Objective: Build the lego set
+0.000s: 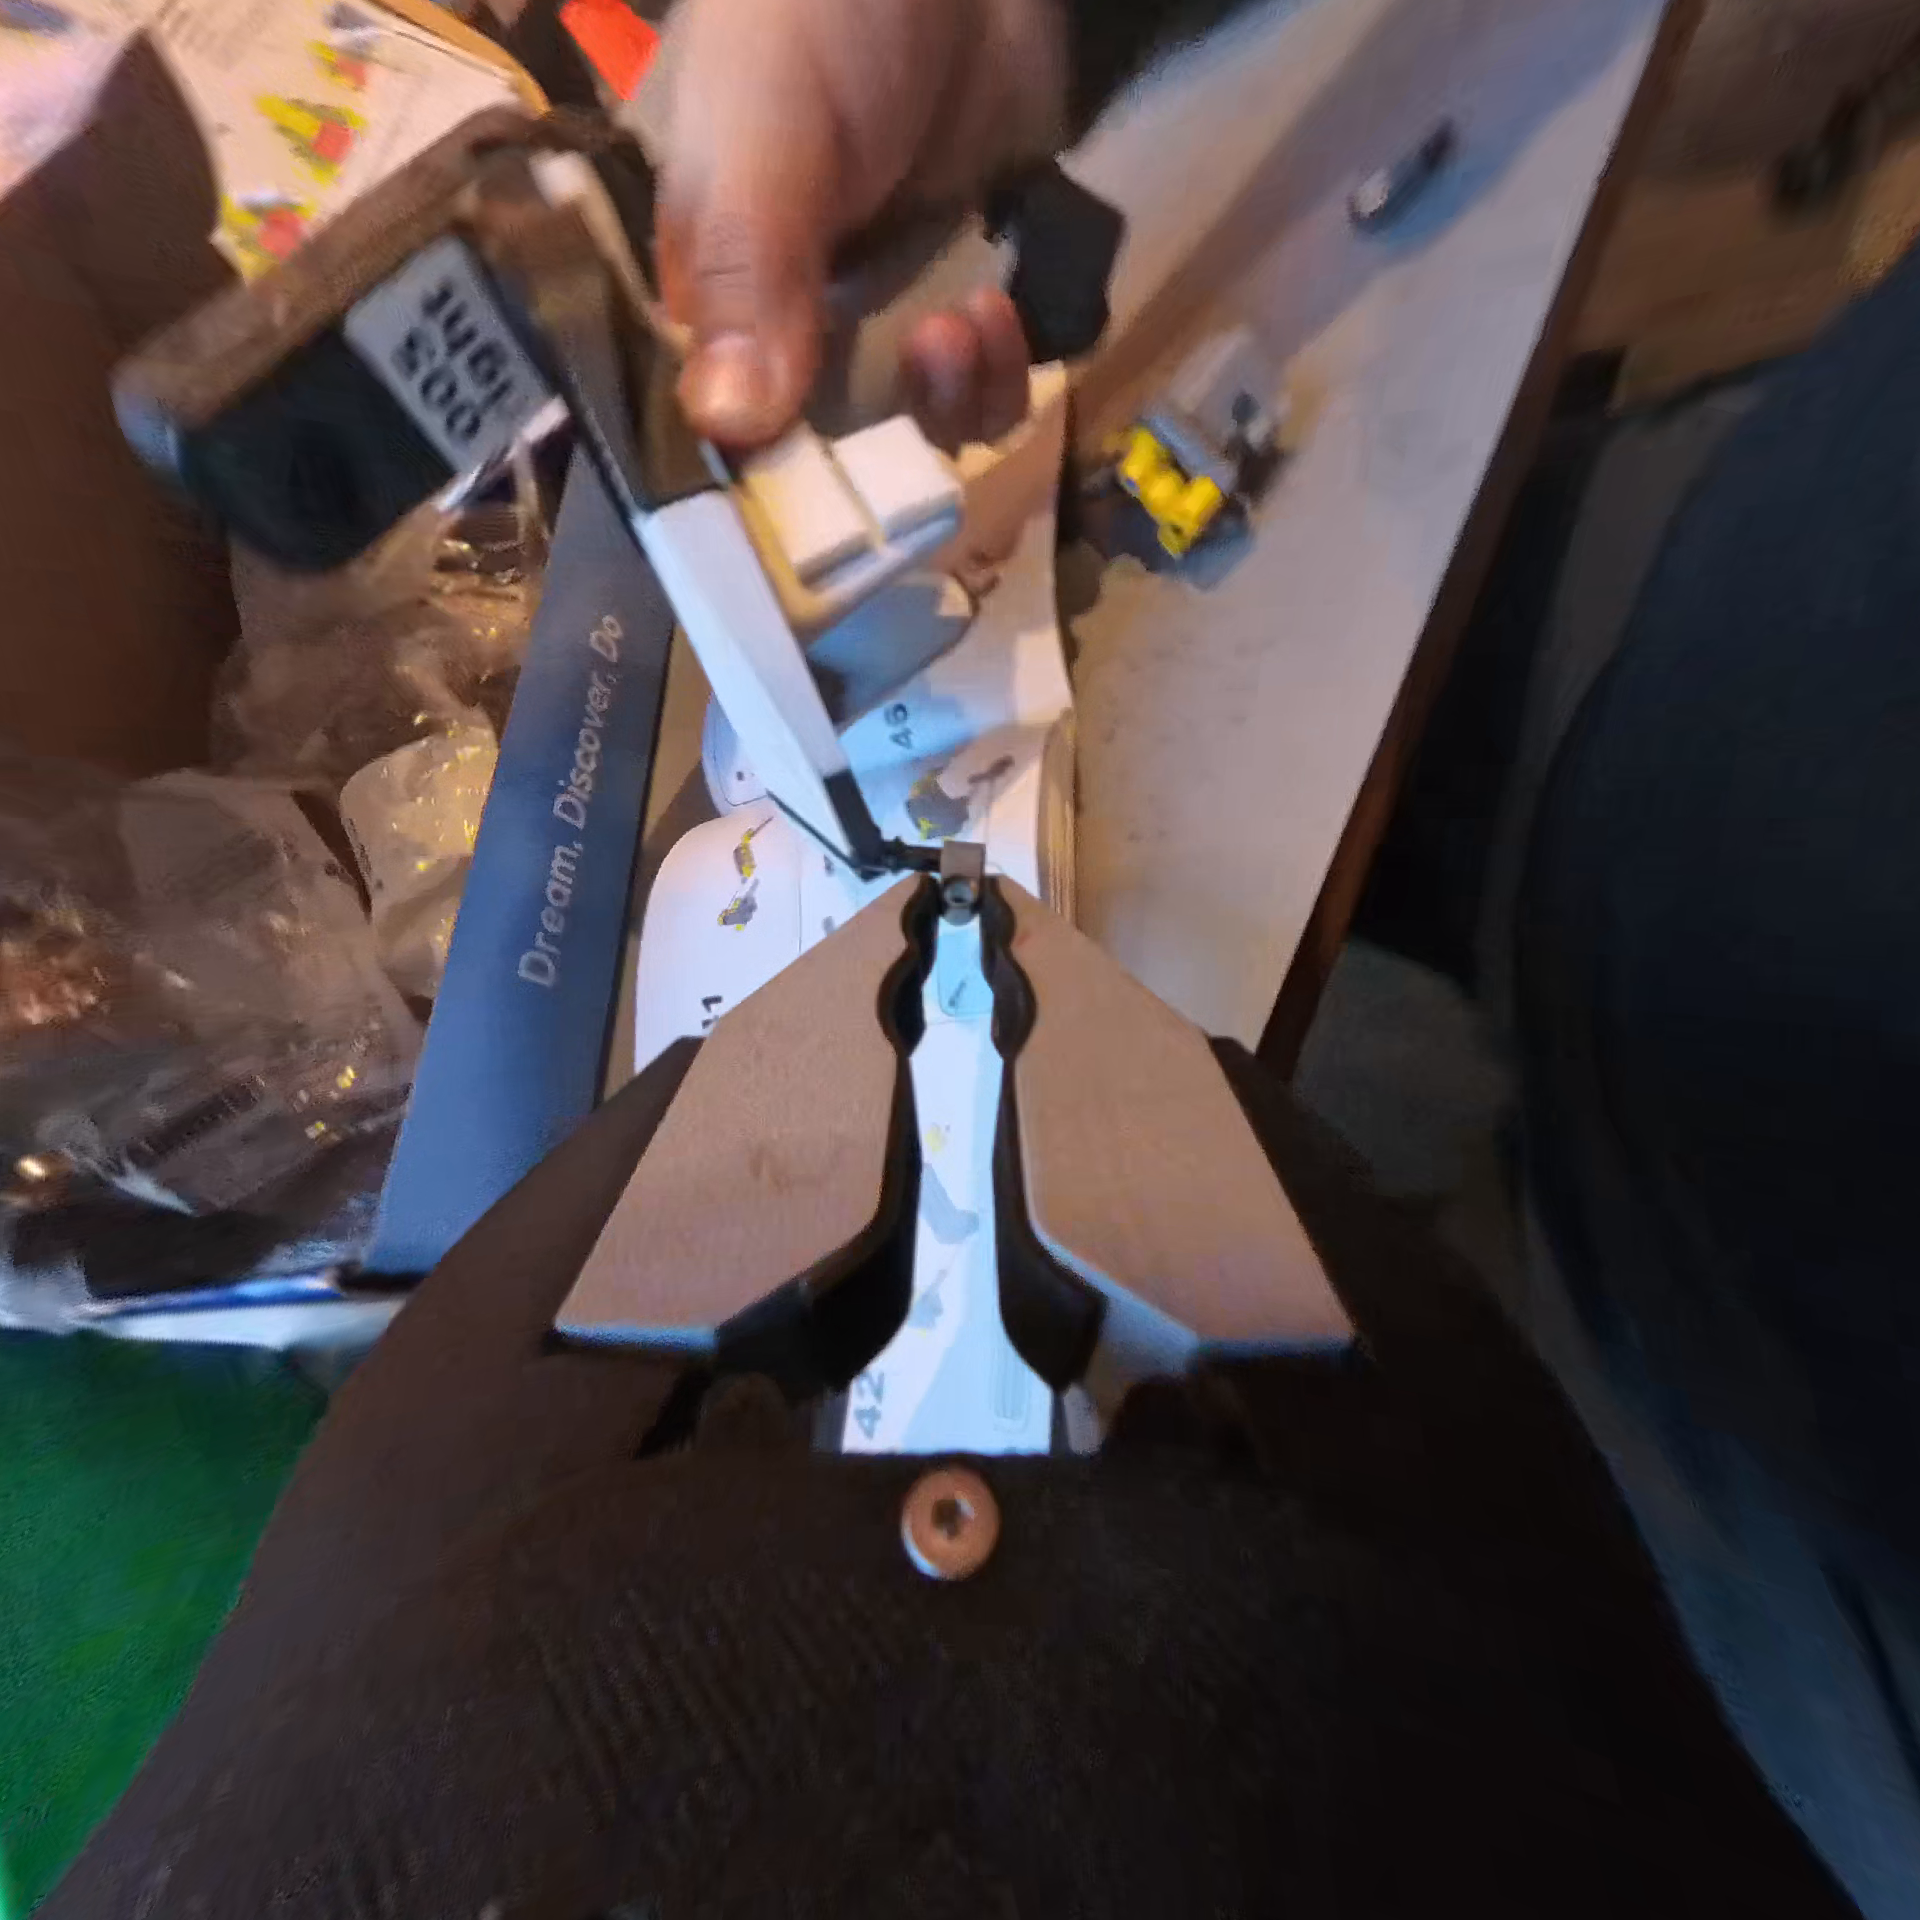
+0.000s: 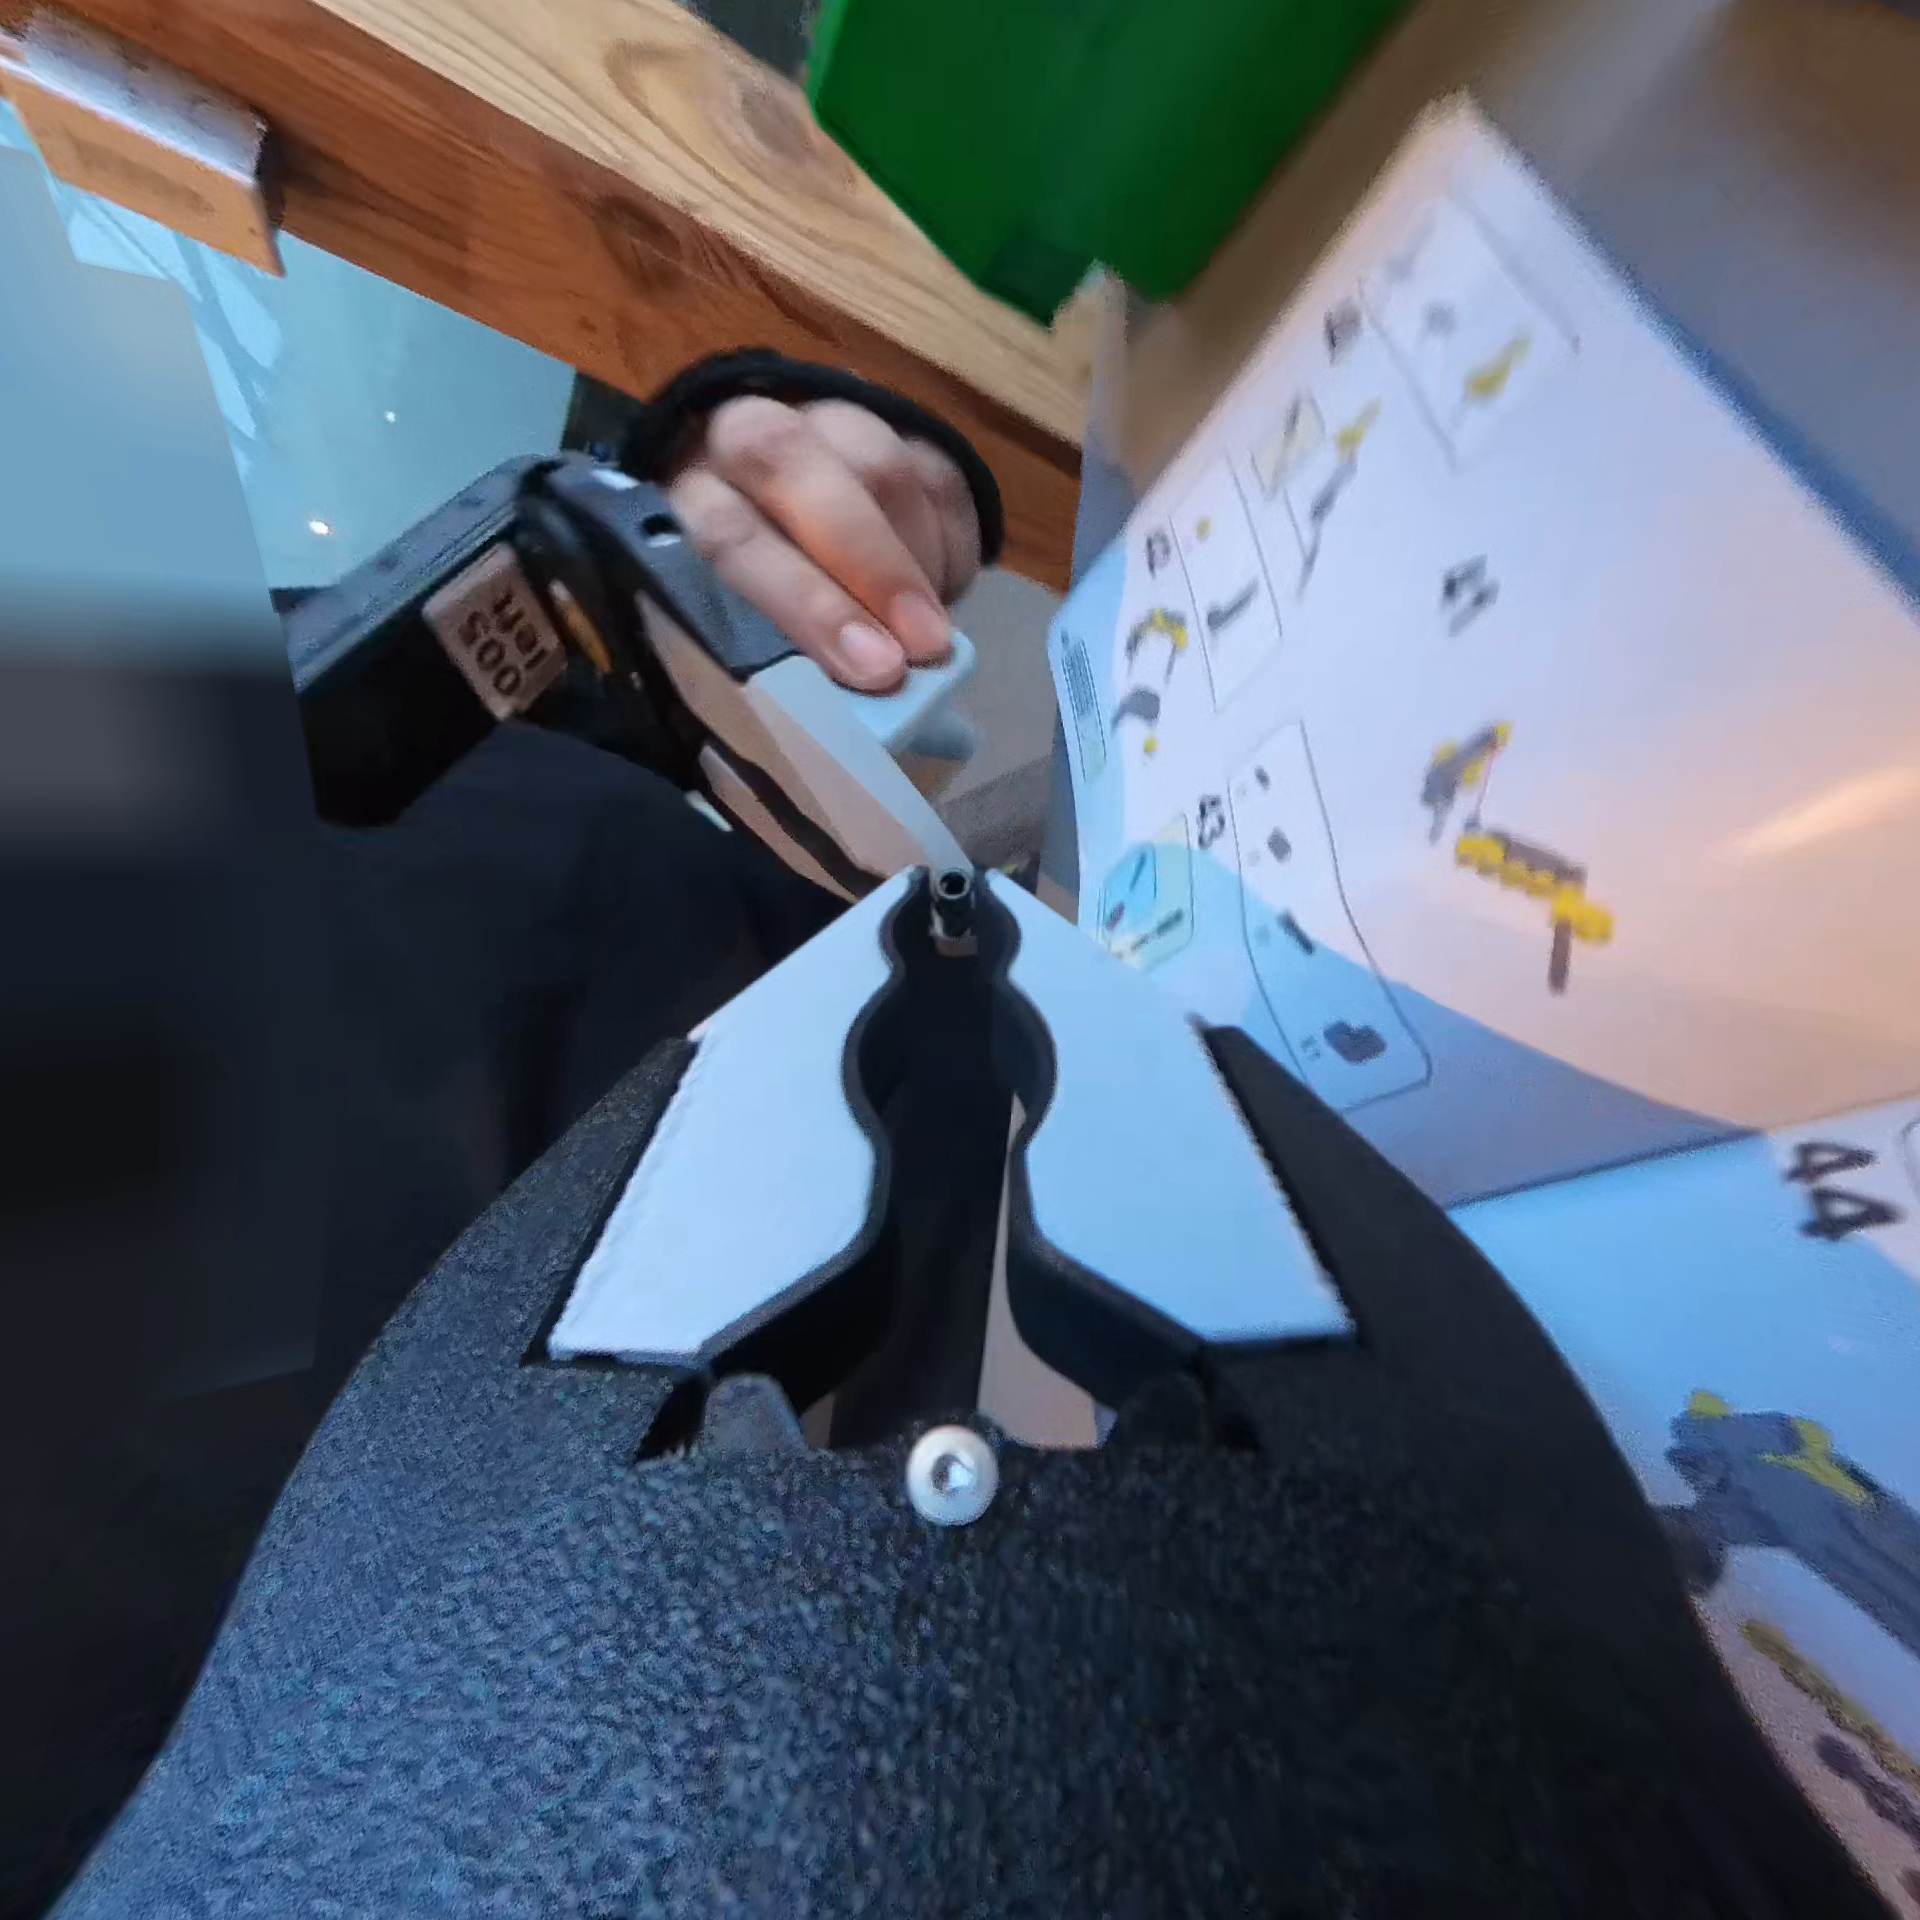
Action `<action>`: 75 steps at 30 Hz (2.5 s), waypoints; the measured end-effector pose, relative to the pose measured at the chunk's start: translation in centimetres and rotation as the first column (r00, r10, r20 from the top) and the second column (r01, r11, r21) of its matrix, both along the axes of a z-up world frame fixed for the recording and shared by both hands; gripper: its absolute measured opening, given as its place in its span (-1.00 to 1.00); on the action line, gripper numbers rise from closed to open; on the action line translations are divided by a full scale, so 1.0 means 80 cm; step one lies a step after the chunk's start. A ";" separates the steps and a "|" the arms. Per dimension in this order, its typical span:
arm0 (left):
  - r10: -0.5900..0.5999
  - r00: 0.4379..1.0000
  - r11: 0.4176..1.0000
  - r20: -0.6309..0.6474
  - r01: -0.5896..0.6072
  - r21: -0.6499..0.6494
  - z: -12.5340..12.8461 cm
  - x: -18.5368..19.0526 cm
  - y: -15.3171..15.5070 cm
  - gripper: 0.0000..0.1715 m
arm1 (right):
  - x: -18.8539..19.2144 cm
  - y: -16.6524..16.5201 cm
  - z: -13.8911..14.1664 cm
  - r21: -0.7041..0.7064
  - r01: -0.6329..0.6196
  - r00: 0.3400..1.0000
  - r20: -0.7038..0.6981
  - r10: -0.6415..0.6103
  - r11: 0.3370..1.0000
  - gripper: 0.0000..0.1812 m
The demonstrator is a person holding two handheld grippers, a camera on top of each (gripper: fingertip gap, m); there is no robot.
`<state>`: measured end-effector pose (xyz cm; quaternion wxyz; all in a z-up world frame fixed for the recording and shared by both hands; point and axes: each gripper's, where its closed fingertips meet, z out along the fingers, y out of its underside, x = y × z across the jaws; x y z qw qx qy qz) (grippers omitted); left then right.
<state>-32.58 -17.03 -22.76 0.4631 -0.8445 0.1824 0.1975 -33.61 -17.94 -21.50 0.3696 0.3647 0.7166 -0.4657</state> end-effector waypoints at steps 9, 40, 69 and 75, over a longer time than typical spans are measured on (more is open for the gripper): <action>-0.089 0.822 0.945 0.563 -0.110 0.309 0.055 0.006 -0.001 -0.93 | 0.005 0.005 0.031 0.235 0.099 0.582 -0.802 0.135 0.967 -0.43; -0.149 0.777 0.986 0.611 0.068 0.154 0.037 0.042 -0.010 -0.93 | 0.042 -0.008 0.005 0.332 -0.022 0.534 -0.794 0.292 0.943 -0.74; -0.181 0.739 0.969 0.649 0.021 0.246 0.043 0.061 -0.023 -0.93 | 0.066 -0.026 0.013 0.181 -0.015 0.605 -0.781 0.154 0.983 -0.74; -0.247 0.682 0.958 0.688 0.065 0.279 0.061 0.066 -0.021 -0.93 | 0.070 -0.022 0.031 0.229 -0.052 0.436 -0.871 0.229 0.972 -0.70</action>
